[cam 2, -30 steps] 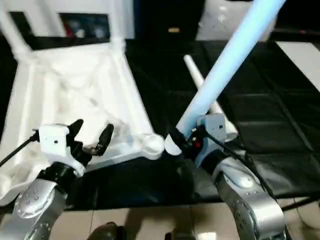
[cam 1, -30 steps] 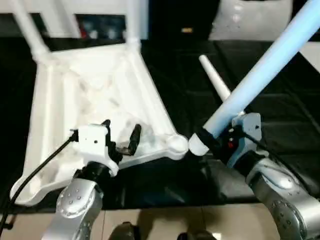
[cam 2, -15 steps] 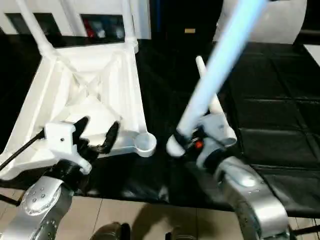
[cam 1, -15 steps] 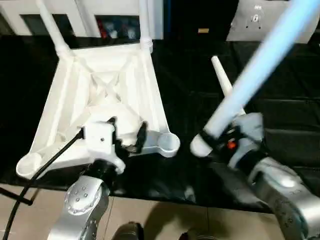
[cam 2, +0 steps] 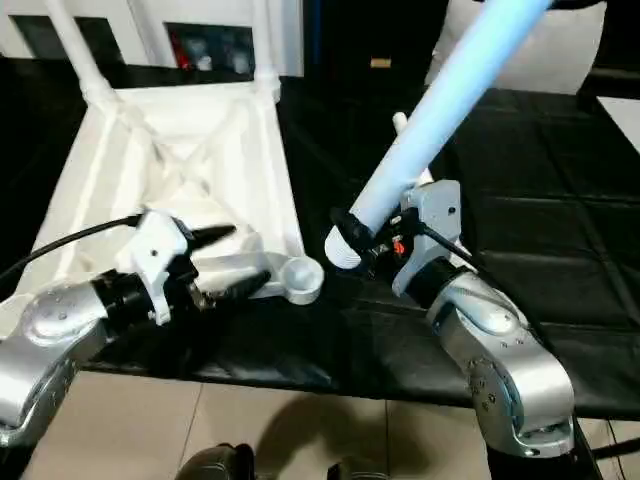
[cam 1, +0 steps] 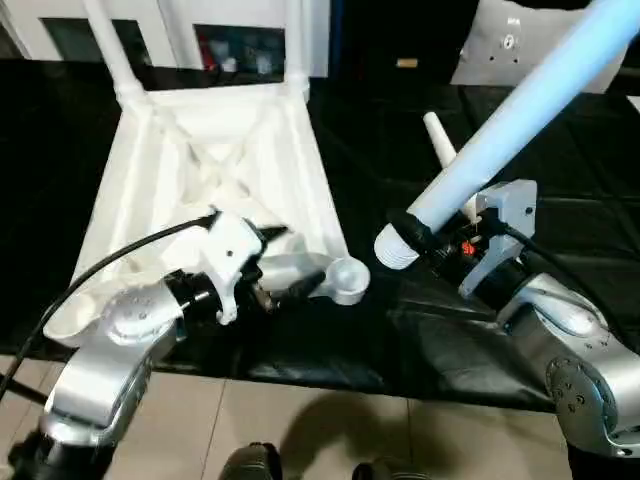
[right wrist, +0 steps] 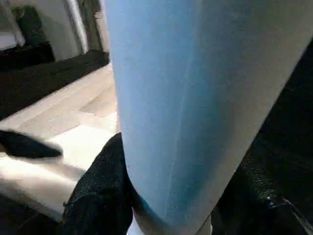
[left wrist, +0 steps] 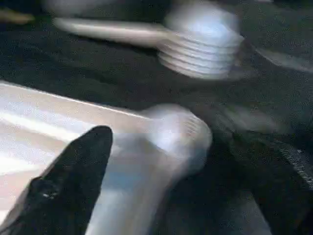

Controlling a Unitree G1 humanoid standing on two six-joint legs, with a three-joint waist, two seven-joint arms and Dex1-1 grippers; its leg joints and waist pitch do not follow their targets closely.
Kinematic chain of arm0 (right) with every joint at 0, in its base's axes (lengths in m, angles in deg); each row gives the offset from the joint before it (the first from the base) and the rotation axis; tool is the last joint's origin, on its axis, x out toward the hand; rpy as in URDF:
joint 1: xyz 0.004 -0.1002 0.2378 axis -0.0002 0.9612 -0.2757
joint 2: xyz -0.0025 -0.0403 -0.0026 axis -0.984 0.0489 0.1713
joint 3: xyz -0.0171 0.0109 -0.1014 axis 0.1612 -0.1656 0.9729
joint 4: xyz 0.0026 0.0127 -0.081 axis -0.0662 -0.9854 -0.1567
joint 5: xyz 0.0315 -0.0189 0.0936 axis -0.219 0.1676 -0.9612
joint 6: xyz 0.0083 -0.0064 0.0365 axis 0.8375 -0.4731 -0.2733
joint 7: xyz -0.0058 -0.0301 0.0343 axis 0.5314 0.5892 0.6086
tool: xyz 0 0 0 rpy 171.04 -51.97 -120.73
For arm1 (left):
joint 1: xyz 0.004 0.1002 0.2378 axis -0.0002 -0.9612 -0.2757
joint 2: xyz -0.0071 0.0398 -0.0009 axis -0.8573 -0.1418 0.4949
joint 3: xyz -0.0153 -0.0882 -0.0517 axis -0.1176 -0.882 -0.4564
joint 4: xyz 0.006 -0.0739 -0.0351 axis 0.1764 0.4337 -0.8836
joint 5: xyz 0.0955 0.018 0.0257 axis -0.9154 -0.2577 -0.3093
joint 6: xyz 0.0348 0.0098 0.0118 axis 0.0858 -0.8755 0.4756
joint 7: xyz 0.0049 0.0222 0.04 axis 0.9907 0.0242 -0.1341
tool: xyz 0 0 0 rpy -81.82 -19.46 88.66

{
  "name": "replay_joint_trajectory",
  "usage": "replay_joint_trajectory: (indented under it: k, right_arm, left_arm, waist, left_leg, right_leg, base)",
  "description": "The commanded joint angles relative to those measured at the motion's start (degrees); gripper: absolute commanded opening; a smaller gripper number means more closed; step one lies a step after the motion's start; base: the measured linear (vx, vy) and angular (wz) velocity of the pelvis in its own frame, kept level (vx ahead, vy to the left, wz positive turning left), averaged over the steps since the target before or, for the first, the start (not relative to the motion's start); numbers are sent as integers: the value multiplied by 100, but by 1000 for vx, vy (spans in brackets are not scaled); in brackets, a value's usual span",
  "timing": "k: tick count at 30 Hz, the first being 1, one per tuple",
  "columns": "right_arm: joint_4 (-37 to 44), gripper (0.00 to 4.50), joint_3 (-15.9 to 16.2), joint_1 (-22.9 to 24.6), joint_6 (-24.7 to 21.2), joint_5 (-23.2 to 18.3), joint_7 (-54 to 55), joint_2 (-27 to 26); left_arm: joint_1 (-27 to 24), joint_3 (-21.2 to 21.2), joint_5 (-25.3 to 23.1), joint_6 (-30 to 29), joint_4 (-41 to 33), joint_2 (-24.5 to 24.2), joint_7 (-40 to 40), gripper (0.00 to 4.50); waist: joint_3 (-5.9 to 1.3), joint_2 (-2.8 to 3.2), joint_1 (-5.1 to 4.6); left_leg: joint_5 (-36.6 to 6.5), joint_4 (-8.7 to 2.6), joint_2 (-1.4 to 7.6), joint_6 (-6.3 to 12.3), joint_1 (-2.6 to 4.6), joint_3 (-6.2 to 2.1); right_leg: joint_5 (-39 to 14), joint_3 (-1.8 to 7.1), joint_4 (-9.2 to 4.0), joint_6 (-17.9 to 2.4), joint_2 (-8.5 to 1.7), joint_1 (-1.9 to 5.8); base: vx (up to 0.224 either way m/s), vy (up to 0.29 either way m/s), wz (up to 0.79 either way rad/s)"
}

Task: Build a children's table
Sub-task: Pick table leg, then insert table leg to table base

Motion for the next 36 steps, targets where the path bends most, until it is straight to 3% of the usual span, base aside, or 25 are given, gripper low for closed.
replay_joint_trajectory:
  k: [1,4,7,8,11,12,21,29,30,34,36]
  right_arm:
    - [-82,188,75,-96,85,41,-146,83]
    - [-221,188,164,-151,223,123,-281,181]
    - [-257,188,162,-97,233,129,-368,194]
    - [-257,188,162,-96,232,129,-369,194]
    - [-254,188,171,-44,256,124,-409,218]
    - [-254,188,179,-33,275,126,-417,229]
    - [-217,188,194,35,351,182,-491,273]
    - [-239,188,246,2,271,175,-490,286]
    - [-240,188,259,-13,224,154,-493,284]
    - [-243,188,298,-45,156,130,-542,304]
    - [-236,188,309,-40,158,129,-557,314]
  left_arm:
    - [220,288,-195,198,424,-162,526,414]
    - [737,570,-470,500,1272,-235,916,379]
    - [1150,736,-663,725,2019,-92,1095,361]
    - [1154,738,-667,728,2028,-90,1094,338]
    - [1395,808,-730,812,2478,52,1050,324]
    - [1473,820,-736,835,2620,98,1047,310]
    - [1782,761,-731,1003,3287,307,1294,236]
    - [1898,807,-877,1216,3546,311,1374,173]
    - [1939,829,-942,1255,3644,302,1367,149]
    - [2072,854,-1099,1452,3945,315,1376,134]
    - [2106,852,-1118,1483,4005,321,1382,97]
  waist:
    - [-395,-2,5]
    - [-427,13,13]
    - [-460,-10,17]
    - [-470,-9,24]
    - [-513,30,39]
    - [-529,-1,48]
    - [-568,-14,81]
    - [-538,-29,89]
    - [-534,-47,85]
    - [-530,-53,96]
    - [-529,-51,101]
  left_leg:
    - [-813,-385,468,159,156,-91]
    - [-913,-389,474,129,158,-56]
    - [-787,-381,498,191,135,-2]
    - [-768,-377,498,207,134,6]
    - [-538,-343,512,329,119,16]
    - [-431,-325,506,418,94,22]
    - [-187,-285,515,646,48,31]
    - [-391,-300,529,622,53,46]
    - [-388,-302,526,622,52,51]
    - [-385,-303,524,618,51,57]
    - [-440,-304,530,574,55,59]
  right_leg:
    - [-148,307,-497,-1121,-702,119]
    - [-293,302,-497,-1140,-723,115]
    - [-7,293,-475,-1249,-754,119]
    - [28,292,-471,-1257,-758,124]
    - [451,279,-418,-1356,-772,128]
    - [666,278,-405,-1401,-784,148]
    - [1070,253,-347,-1494,-780,152]
    - [624,255,-392,-1491,-793,127]
    - [630,255,-393,-1491,-789,126]
    - [554,257,-405,-1460,-798,118]
    - [451,258,-410,-1457,-805,116]
  base:
    - [0,0,0]
    - [0,0,0]
    - [0,0,0]
    - [0,0,0]
    - [0,0,0]
    - [0,0,0]
    - [0,0,0]
    - [0,0,0]
    - [0,0,0]
    - [0,0,0]
    - [0,0,0]
